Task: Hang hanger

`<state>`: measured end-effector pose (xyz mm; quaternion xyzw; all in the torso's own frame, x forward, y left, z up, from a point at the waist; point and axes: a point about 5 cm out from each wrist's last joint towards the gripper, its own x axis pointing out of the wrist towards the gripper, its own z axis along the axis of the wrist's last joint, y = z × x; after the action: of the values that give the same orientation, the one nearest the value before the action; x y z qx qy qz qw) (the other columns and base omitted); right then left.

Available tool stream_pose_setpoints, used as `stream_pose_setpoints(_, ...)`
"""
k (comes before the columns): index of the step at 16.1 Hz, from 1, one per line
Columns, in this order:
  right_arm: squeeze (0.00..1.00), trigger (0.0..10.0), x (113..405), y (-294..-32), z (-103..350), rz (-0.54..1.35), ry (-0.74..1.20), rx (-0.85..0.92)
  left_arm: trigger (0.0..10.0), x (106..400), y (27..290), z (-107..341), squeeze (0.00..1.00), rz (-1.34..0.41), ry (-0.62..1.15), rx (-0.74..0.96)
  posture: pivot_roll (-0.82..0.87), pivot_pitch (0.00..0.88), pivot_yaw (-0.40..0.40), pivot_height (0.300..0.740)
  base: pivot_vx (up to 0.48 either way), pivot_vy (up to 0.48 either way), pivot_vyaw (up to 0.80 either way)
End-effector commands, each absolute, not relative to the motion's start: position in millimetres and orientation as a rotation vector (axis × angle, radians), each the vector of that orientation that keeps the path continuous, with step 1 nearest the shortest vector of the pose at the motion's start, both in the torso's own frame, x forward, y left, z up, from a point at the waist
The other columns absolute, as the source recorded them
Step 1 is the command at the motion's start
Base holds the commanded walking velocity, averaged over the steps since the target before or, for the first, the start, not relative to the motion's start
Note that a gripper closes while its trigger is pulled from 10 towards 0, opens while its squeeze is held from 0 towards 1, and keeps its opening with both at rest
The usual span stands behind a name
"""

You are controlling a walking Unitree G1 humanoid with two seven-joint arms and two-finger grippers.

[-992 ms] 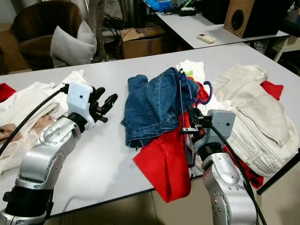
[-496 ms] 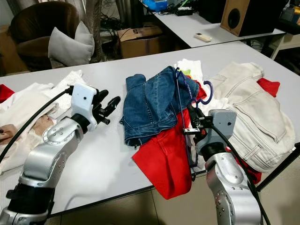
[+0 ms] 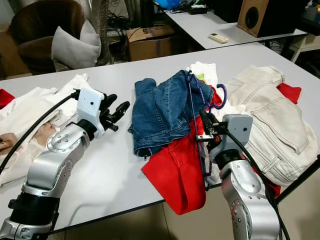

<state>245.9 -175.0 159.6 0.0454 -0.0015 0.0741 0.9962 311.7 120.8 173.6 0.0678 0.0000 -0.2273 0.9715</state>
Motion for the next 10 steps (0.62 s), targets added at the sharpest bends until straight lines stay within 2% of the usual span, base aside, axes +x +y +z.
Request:
stream_pose_setpoints(1, 0.0, 10.0, 247.5, -174.9, 159.2, 0.149, -0.002, 0.064, 10.0, 315.2, 120.8, 178.8, 0.04, -0.463, -0.017, 0.158, -0.16, 0.0, 0.087, 0.719, 0.0, 0.0, 0.0)
stream_pose_setpoints(2, 0.0, 4.0, 246.2, -171.4, 159.4, 0.198, -0.024, 0.128, 10.0, 315.9, 119.9, 178.3, 0.03, -0.47, -0.017, 0.164, -0.16, 0.0, 0.095, 0.719, 0.0, 0.0, 0.0)
stream_pose_setpoints(3, 0.0, 4.0, 246.2, -171.2, 159.5, 0.202, -0.026, 0.134, 10.0, 316.2, 119.8, 178.3, 0.03, -0.471, -0.017, 0.164, -0.16, 0.0, 0.097, 0.719, 0.0, 0.0, 0.0)
stream_pose_setpoints(4, 0.0, 7.3, 246.6, -174.0, 159.1, 0.164, -0.015, 0.094, 10.0, 316.7, 119.2, 178.4, 0.03, -0.475, -0.019, 0.168, -0.17, 0.0, 0.098, 0.719, 0.0, 0.0, 0.0)
stream_pose_setpoints(5, 0.0, 10.0, 247.0, -175.2, 158.8, 0.15, -0.009, 0.067, 10.0, 316.8, 118.6, 178.4, 0.03, -0.477, -0.019, 0.17, -0.17, 0.0, 0.099, 0.719, 0.0, 0.0, 0.0)
stream_pose_setpoints(10, 0.0, 10.0, 248.5, -177.2, 159.5, 0.13, -0.027, 0.042, 10.0, 316.2, 117.2, 178.6, 0.04, -0.485, -0.022, 0.177, -0.16, 0.0, 0.097, 0.719, 0.0, 0.0, 0.0)
